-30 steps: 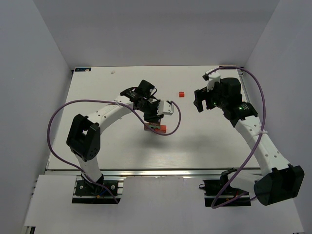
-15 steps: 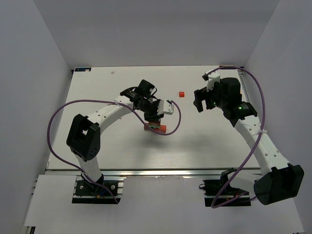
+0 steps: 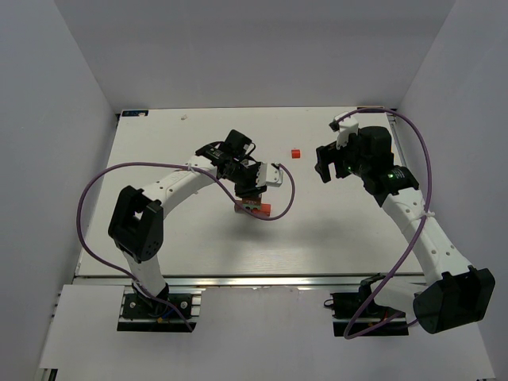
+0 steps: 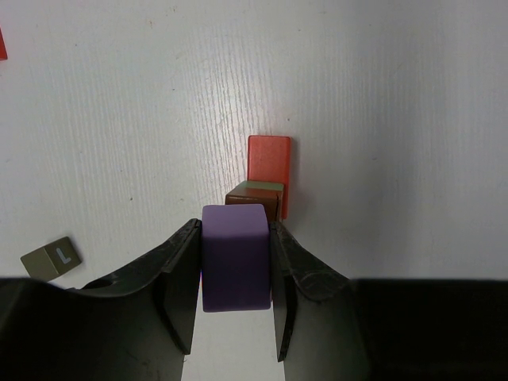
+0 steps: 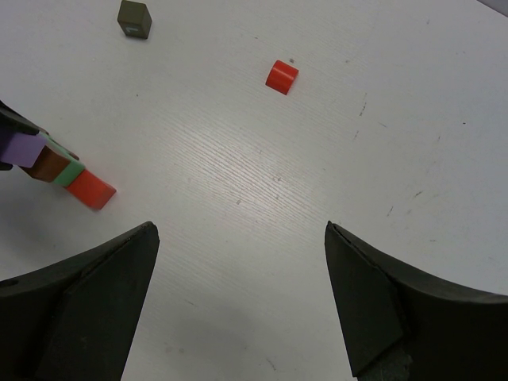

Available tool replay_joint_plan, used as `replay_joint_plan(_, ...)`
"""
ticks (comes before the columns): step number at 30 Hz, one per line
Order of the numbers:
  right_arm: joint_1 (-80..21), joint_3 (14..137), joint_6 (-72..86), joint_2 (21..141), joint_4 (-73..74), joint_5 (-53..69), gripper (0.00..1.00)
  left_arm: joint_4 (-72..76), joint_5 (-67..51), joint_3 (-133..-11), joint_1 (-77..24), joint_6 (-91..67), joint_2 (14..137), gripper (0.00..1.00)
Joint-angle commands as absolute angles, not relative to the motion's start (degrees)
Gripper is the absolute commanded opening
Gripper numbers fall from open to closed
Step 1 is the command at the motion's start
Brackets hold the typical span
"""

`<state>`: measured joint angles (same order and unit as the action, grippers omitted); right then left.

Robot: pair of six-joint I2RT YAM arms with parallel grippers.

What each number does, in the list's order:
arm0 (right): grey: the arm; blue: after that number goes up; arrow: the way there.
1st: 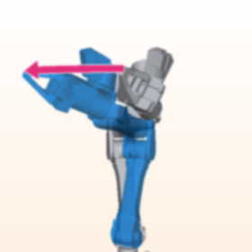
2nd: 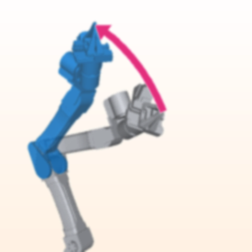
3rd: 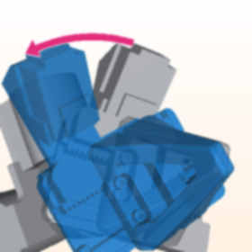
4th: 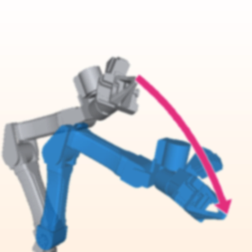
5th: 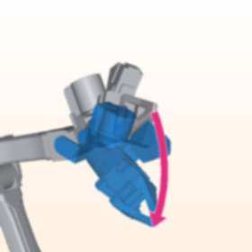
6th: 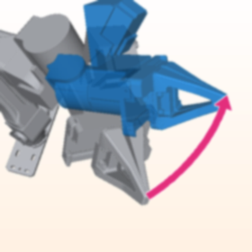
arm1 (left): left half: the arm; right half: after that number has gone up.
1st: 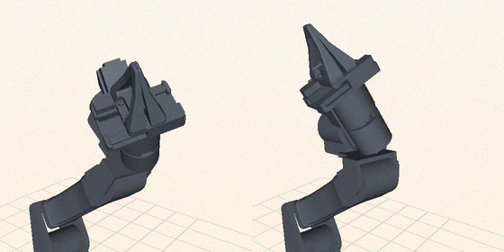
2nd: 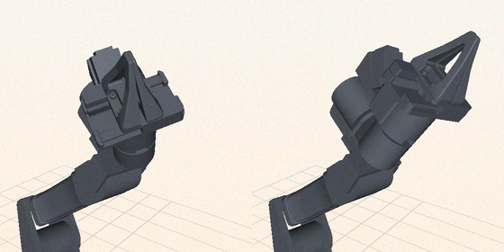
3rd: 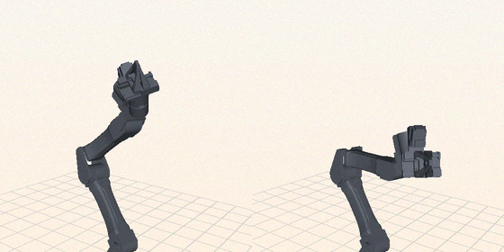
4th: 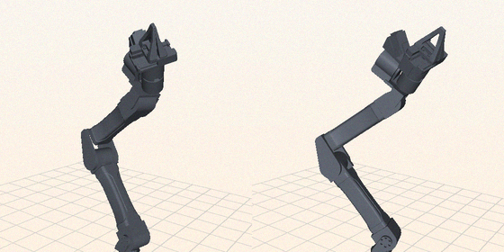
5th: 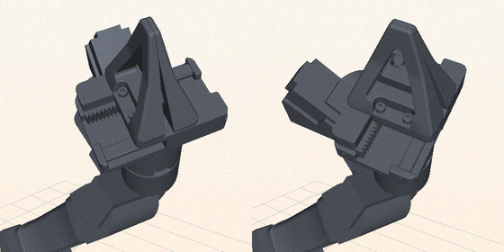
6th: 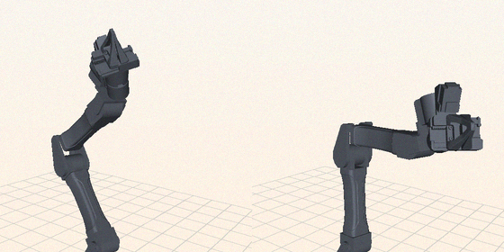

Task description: Build the wood block tower

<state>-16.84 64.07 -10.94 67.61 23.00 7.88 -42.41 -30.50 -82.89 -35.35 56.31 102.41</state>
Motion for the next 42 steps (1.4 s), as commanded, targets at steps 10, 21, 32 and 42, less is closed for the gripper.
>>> replay_joint_plan(10,-16.6,65.7,-11.3,66.5,22.5,7.8,0.89,-43.1,-33.0,-82.5,-35.1,57.2,98.7,0.00)
replay_joint_plan(21,-16.6,65.8,-11.4,66.6,22.4,8.1,0.89,-43.5,-33.0,-82.4,-35.1,57.2,98.7,0.00)
replay_joint_plan(32,-16.6,65.7,-11.5,66.4,22.8,8.2,0.89,-42.9,-33.0,-82.1,-34.9,57.0,99.0,0.01)
replay_joint_plan(42,-16.6,66.1,-11.5,66.8,22.9,8.7,0.89,-44.3,-33.7,-82.4,-34.6,59.3,99.1,0.01)
